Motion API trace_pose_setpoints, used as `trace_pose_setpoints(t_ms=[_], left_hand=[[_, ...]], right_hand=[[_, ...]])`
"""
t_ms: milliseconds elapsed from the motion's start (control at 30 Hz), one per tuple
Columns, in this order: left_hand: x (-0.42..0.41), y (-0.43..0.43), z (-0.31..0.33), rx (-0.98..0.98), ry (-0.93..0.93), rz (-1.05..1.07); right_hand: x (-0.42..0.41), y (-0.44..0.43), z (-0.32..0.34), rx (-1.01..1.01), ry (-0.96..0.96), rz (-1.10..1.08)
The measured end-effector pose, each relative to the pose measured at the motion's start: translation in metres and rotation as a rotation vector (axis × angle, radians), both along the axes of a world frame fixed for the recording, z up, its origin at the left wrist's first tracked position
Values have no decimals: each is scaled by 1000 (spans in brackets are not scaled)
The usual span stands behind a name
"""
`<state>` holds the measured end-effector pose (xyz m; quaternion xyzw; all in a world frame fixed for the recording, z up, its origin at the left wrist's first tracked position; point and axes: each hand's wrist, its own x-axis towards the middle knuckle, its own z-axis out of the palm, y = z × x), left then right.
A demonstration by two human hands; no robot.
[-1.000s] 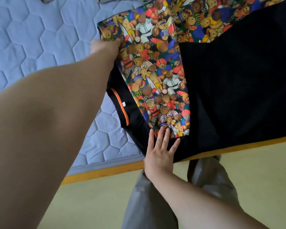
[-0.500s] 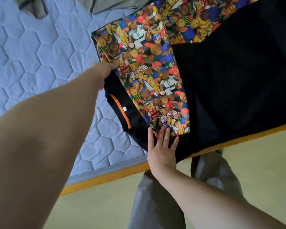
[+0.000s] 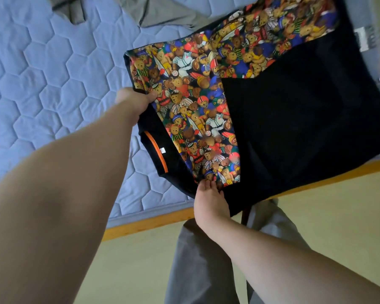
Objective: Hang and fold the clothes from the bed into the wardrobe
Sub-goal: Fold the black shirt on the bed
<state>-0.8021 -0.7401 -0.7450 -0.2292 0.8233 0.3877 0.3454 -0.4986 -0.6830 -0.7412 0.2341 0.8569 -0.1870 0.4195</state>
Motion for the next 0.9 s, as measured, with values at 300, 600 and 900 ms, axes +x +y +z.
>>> trace_pose_setpoints(t_ms=[300, 600, 900], left_hand=[[17, -126, 47, -425, 94, -8], [9, -83, 96, -356, 84, 97], [12, 126, 128, -250, 72, 21]], right_hand=[[12, -77, 75, -422, -5, 53], [11, -39, 88, -687, -6, -108], [21, 128, 91, -938, -40, -639]])
